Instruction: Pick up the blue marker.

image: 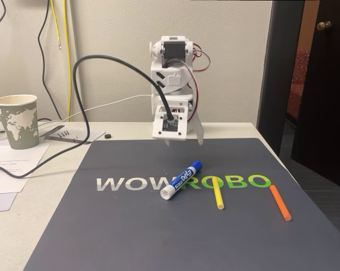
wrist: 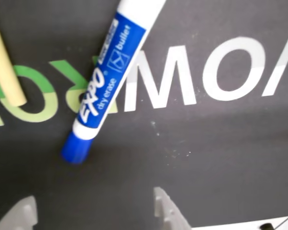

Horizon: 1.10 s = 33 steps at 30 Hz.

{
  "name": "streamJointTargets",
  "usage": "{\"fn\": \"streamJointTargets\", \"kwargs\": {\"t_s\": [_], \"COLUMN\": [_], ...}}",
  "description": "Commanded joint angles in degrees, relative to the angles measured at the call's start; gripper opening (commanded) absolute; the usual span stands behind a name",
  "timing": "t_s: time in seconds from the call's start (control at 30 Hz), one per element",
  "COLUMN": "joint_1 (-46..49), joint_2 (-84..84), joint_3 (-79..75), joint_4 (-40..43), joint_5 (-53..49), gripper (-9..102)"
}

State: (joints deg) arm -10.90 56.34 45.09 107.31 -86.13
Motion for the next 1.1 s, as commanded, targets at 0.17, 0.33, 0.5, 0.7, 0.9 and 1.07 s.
{"fn": "streamJointTargets", "kwargs": {"t_s": [0.17,0.33,0.5,0.7,0.9,1.07], "joint_1": [1.76,2.55,2.72,3.43,2.46,2.29], "joint_2": [-3.34,-6.59,-10.37,-12.92,-16.79,-17.67], "joint_3": [-7.65,-11.60,-17.67,-19.42,-19.07,-18.63], "joint_4": [9.93,9.93,9.93,9.93,10.02,10.02], "joint_5": [-1.49,-2.55,-2.02,-0.18,0.35,0.44], "gripper": [32,31,31,32,32,32]}}
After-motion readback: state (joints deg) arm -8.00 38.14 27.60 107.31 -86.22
